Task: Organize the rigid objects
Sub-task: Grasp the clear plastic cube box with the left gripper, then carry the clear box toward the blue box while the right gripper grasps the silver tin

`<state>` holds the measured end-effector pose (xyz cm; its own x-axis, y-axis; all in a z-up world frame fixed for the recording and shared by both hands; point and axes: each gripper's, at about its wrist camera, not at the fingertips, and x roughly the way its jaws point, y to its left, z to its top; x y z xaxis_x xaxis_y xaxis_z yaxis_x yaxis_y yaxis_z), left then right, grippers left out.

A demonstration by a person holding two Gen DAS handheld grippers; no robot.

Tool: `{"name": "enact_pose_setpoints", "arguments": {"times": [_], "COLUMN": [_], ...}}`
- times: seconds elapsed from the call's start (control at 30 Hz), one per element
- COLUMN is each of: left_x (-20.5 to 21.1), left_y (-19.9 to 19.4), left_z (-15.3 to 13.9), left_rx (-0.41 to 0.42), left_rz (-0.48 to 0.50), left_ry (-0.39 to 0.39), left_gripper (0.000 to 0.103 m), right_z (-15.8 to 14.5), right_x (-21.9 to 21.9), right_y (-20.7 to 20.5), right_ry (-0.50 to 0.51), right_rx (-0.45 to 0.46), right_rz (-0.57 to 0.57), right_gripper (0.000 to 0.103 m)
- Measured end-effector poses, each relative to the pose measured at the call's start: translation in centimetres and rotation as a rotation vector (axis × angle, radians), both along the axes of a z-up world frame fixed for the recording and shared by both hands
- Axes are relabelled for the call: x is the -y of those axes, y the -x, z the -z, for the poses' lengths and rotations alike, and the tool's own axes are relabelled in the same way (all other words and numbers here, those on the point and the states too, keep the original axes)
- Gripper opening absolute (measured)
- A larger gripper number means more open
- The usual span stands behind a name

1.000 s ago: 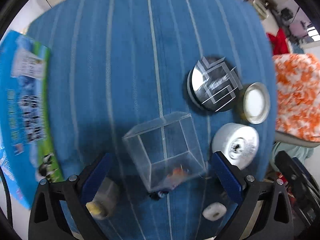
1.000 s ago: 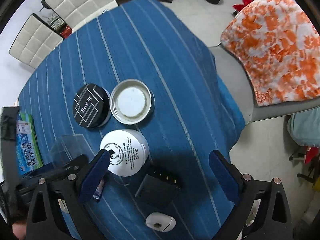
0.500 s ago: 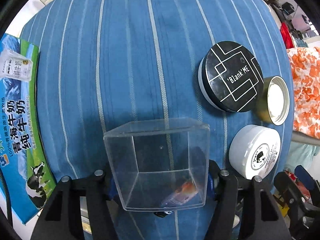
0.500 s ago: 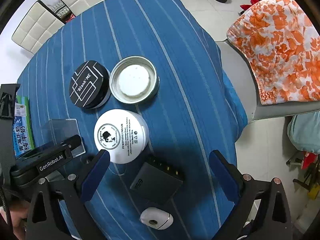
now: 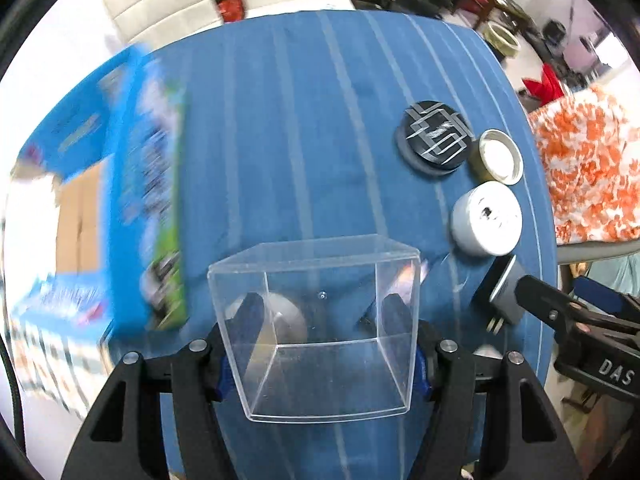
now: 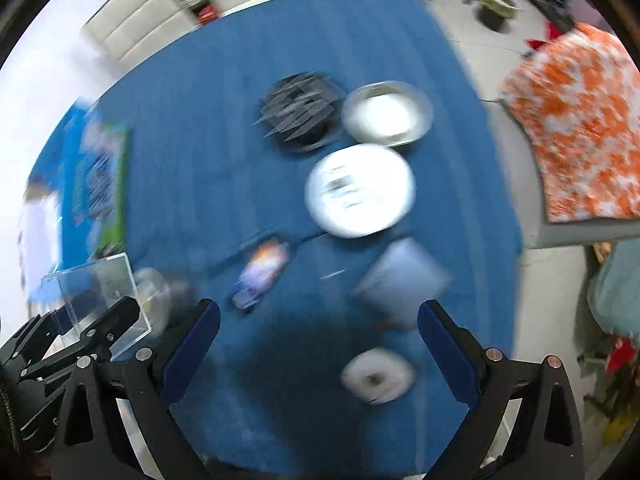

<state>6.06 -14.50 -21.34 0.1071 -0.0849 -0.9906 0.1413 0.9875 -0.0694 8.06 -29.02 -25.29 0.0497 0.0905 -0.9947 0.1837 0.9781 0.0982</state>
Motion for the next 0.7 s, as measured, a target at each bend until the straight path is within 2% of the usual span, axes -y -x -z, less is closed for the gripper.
{"name": "enact_pose_setpoints", "arguments": {"times": [0.03,0.1,0.17,0.27,0.3,0.47,0.6,0.7], "left_x": [-0.8,-5.8,-9.8,-12.6,-11.7,-13.9,-13.8,-14.7], "left_y": [0.7,0.2,1.6,2.7,2.5,3.2,1.8,1.5], "left_z": [-0.4,-0.9,-1.1,-0.1,1.1,4.0,6.3,6.7], "left_rx": [0.0,-0.012,-0.025,-0.051,-0.059,-0.079,-0.086,-0.084], "left_rz": [-0.017,-0.066,-0.114,-0.182,-0.2,-0.258,-0.274,-0.274], "left_ry": [-0.006,-0.017,-0.044,-0.076,-0.082,-0.096,-0.091,-0.088], "left_gripper": [0.062,0.062,0.062,0.062,0.062,0.062,0.062,0.062], "right_z": [0.2,1.1,2.0,3.4,3.9,5.7,8.4,9.5], "right_x": [-1.5,-5.4,-8.2,-12.4,-13.8,-18.1,-19.8,-20.4], "right_y": [0.2,0.3,0.4,0.4,0.3,0.0,-1.1,-1.7], "right_ry": [-0.015,-0.033,-0.044,-0.025,-0.02,0.05,0.135,0.172], "right_rx": [-0.002,-0.01,-0.014,-0.017,-0.021,-0.032,-0.082,-0.098], "right_rz": [-0.024,-0.09,-0.134,-0.202,-0.223,-0.272,-0.293,-0.281], "right_gripper": [0.101,0.101,0.101,0.101,0.101,0.101,0.084,0.082]}}
